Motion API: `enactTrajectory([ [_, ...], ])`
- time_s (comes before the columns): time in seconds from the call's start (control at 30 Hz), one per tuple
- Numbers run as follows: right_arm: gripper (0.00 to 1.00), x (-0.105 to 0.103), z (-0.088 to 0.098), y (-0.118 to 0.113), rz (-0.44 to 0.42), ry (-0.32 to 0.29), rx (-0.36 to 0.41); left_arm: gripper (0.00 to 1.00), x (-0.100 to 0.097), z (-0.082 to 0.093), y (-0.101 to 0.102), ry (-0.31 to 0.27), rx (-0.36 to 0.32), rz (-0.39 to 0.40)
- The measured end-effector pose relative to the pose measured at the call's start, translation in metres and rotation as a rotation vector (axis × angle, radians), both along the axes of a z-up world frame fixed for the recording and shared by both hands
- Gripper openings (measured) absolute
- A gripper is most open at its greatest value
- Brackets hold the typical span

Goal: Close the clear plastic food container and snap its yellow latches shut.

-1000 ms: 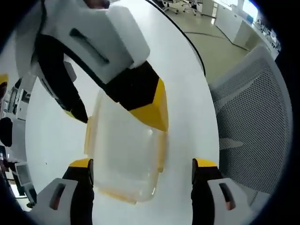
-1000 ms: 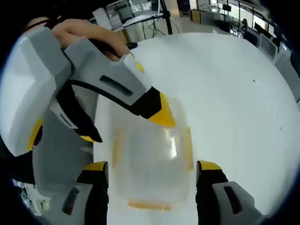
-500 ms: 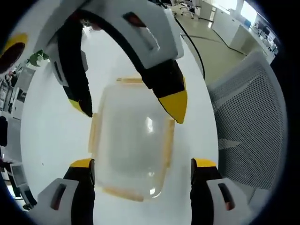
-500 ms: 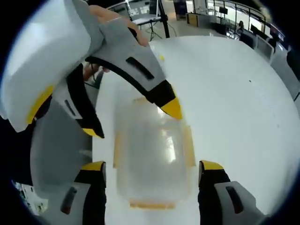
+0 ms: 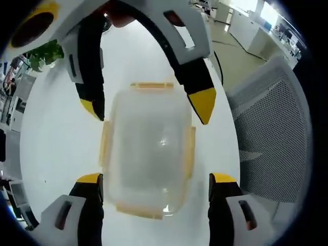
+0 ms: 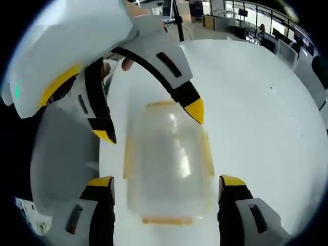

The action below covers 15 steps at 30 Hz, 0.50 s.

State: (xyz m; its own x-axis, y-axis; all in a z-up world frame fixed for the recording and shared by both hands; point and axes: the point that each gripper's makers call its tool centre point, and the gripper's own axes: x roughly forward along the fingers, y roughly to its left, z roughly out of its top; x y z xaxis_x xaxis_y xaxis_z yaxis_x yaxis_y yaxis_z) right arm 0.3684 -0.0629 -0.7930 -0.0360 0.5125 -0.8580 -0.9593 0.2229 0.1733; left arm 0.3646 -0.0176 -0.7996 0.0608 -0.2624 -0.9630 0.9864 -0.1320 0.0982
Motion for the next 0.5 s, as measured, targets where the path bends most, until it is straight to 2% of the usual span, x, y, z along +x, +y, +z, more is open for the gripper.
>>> enactTrajectory([
  [0.5,0.84,-0.0032,-0.0069,-0.0039,0.012,-0.070,-0.038,0.86,0.0082,-0.0076,0.0029,0.026,0.008,-0.041],
])
